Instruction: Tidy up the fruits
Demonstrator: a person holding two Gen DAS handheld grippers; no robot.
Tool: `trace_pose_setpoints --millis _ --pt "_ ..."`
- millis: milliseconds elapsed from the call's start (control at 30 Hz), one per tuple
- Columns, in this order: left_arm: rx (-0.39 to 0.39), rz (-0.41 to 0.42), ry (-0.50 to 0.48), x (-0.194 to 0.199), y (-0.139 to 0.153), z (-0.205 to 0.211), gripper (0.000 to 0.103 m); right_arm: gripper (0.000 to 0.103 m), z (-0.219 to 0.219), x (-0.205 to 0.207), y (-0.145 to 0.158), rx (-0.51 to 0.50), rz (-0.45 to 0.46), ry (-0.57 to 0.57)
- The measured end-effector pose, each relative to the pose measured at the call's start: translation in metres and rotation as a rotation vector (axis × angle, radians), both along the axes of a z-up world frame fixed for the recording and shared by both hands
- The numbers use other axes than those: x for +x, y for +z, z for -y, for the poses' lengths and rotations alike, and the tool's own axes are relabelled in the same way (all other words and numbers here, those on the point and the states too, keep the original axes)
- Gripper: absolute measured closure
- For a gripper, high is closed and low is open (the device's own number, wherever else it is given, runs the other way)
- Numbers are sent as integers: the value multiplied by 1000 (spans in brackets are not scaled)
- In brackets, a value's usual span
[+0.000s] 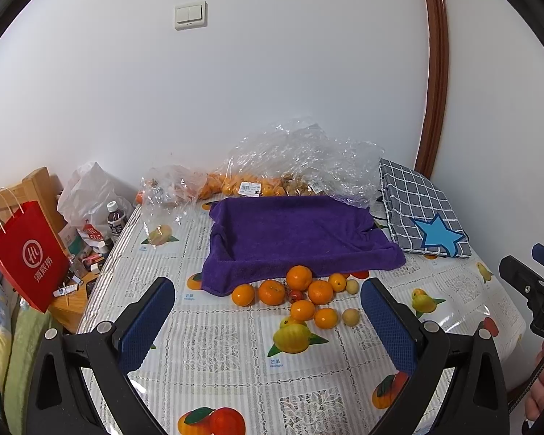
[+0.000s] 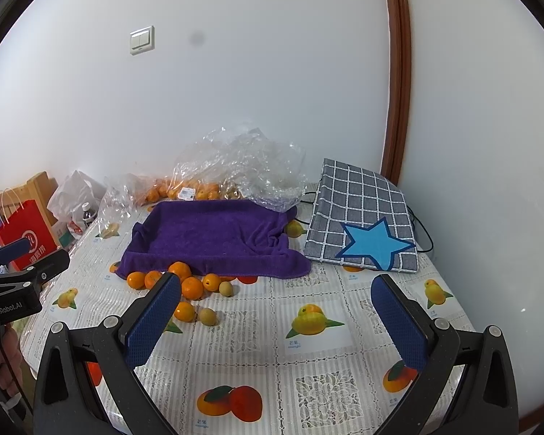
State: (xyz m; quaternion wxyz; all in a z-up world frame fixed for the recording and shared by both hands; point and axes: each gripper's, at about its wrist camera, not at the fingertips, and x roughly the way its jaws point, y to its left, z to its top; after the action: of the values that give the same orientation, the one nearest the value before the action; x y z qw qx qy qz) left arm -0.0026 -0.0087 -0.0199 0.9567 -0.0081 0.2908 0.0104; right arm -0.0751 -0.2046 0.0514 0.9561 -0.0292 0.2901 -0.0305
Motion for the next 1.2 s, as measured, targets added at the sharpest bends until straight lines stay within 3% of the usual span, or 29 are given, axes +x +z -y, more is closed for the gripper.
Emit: trace_pose_setpoints --millis 600,900,1200 --pt "-9 -13 6 5 -9 -8 0 0 1 7 -10 2 -21 6" --pt "-15 -100 19 34 -52 -18 0 0 6 37 -54 40 -107 23" --pt "-31 -205 29 66 -96 -28 8 11 -3 76 -115 9 -188 58"
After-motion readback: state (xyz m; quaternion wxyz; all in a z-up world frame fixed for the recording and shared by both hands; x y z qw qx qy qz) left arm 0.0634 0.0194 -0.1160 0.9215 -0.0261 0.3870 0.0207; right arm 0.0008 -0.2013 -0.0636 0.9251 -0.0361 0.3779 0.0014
